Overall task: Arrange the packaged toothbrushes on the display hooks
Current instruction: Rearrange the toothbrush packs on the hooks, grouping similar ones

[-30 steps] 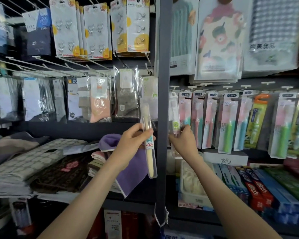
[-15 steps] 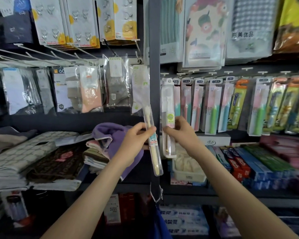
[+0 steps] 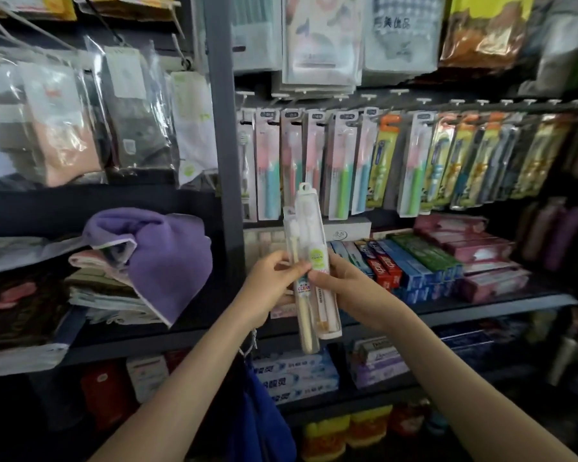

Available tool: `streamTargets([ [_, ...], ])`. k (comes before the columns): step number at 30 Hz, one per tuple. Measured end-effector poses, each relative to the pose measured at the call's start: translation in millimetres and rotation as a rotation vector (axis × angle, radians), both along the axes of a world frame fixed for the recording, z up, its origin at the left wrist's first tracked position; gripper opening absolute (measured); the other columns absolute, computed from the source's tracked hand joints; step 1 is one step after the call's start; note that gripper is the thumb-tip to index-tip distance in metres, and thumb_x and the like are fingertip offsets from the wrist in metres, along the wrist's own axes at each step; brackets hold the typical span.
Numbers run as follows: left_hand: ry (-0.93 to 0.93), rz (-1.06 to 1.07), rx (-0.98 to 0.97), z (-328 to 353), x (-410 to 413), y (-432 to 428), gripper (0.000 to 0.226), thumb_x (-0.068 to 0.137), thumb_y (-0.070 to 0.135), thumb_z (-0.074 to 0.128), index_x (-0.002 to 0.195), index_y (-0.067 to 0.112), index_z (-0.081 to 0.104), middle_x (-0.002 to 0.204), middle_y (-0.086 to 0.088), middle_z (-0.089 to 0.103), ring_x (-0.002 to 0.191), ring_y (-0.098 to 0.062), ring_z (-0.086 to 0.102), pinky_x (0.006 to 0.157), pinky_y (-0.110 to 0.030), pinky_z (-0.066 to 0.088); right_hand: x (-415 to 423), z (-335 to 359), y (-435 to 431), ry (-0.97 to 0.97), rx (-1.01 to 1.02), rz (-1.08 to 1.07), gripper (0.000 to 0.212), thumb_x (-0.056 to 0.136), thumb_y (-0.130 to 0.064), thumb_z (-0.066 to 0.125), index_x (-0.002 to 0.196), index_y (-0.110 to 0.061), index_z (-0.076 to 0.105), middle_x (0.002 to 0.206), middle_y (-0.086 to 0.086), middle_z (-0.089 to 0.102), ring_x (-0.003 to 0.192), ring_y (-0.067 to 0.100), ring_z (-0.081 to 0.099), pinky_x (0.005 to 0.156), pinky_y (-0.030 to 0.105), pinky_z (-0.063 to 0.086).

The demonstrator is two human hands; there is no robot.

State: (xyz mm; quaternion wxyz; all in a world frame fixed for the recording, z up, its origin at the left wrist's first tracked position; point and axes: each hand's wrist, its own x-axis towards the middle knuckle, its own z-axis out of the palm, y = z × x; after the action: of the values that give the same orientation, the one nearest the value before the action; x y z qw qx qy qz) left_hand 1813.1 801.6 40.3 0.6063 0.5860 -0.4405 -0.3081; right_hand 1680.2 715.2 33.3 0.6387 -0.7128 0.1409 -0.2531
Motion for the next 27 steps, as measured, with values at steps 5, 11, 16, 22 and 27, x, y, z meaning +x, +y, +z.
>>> streamTargets([
  [5, 0.061, -0.035, 0.146, -26, -37, -26, 0.019, 0.089, 0.02, 0.064, 0.106, 0.012, 0.063, 0.096, -0.006, 0.069, 0.086, -0.021, 0.069, 0.065, -0.032, 0.059, -38, -28, -26, 0.156, 0.012, -0.077, 0.037, 0.092, -0.015, 0.058, 0.128, -0.013, 0.051, 0.124, 0.007, 0.062, 0.115, 0.021, 0.059, 0.099, 0.034, 0.046],
  [11, 0.042, 0.002, 0.315, -48, -73, -78, 0.02, 0.092, 0.022, 0.06, 0.108, 0.01, 0.063, 0.102, -0.01, 0.07, 0.095, -0.024, 0.067, 0.085, -0.045, 0.056, -72, -51, -68, 0.235, 0.151, -0.114, 0.049, 0.092, -0.026, 0.058, 0.135, -0.021, 0.034, 0.112, 0.004, 0.063, 0.097, 0.017, 0.063, 0.081, 0.029, 0.049],
  [16, 0.105, 0.107, 0.315, -56, -108, -137, 0.024, 0.088, 0.021, 0.066, 0.103, 0.003, 0.064, 0.104, -0.016, 0.069, 0.092, -0.026, 0.067, 0.075, -0.038, 0.059, -113, -58, -131, 0.361, 0.035, -0.195, 0.05, 0.091, -0.034, 0.059, 0.132, -0.021, 0.034, 0.109, -0.007, 0.052, 0.09, 0.004, 0.052, 0.067, 0.019, 0.042],
  [22, 0.057, 0.333, 0.215, -44, -123, -209, 0.022, 0.086, 0.014, 0.067, 0.096, -0.001, 0.055, 0.092, -0.016, 0.064, 0.076, -0.024, 0.067, 0.062, -0.039, 0.06, -139, -51, -221, 0.412, -0.045, -0.303, 0.053, 0.089, -0.022, 0.062, 0.136, -0.017, 0.038, 0.122, 0.004, 0.05, 0.092, 0.016, 0.057, 0.077, 0.033, 0.048],
  [27, -0.329, 0.412, 0.383, -46, -111, -257, 0.034, 0.088, 0.031, 0.065, 0.106, 0.002, 0.06, 0.082, -0.008, 0.06, 0.069, -0.023, 0.058, 0.062, -0.031, 0.05, -126, -47, -266, 0.472, -0.377, -0.45, 0.049, 0.086, -0.015, 0.06, 0.132, -0.006, 0.045, 0.115, 0.01, 0.056, 0.089, 0.018, 0.051, 0.074, 0.029, 0.042],
])
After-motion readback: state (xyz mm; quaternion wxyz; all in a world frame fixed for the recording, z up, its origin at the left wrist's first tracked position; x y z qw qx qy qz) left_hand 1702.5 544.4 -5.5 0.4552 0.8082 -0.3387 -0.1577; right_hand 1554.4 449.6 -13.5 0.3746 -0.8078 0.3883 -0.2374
